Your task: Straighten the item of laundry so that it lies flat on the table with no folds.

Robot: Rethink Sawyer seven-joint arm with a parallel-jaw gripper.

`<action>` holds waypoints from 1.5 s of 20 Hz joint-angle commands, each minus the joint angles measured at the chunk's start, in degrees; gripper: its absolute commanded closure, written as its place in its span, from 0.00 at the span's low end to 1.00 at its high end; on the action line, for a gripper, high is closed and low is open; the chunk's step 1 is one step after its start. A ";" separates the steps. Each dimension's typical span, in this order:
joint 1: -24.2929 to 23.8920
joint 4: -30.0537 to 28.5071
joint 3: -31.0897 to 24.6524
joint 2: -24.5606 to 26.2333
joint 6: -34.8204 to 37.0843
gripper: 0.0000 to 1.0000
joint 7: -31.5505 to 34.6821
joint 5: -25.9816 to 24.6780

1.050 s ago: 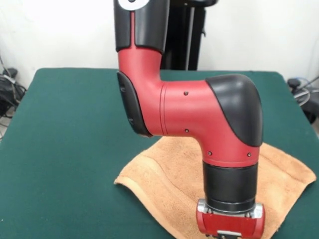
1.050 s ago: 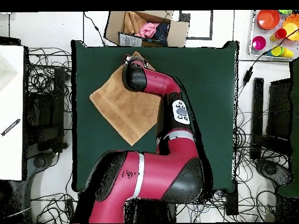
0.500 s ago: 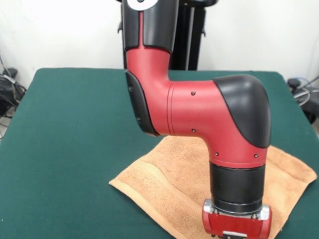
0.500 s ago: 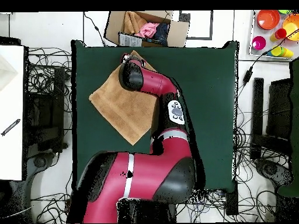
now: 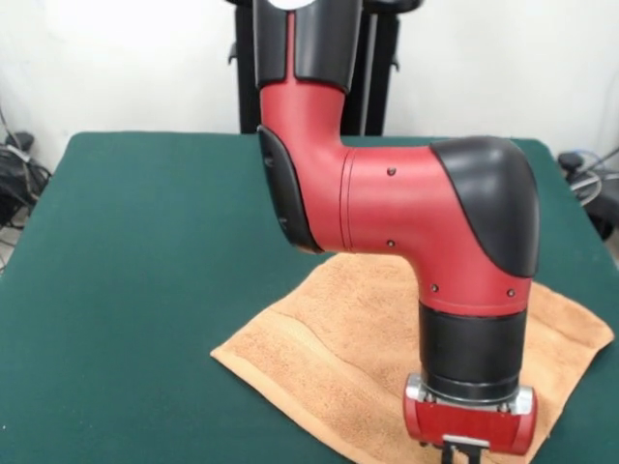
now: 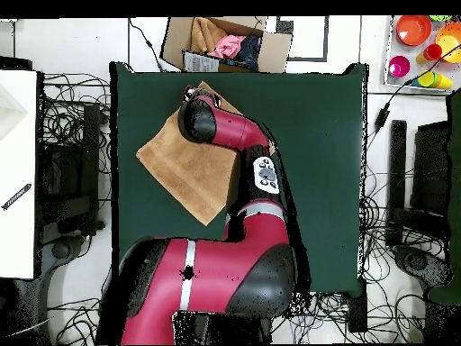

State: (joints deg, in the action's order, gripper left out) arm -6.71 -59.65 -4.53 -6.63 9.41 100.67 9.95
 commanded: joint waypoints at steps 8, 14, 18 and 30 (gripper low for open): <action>1.16 -9.77 3.10 -0.59 5.95 0.00 8.82 -0.48; 0.64 -8.95 2.26 -1.36 4.60 0.00 8.63 -0.21; 0.95 -9.33 2.88 -2.93 7.37 0.00 9.19 0.65; 2.25 -24.42 7.64 -18.42 16.19 0.00 10.56 -0.25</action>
State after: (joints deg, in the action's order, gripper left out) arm -4.95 -73.35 1.26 -19.82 19.82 100.67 9.92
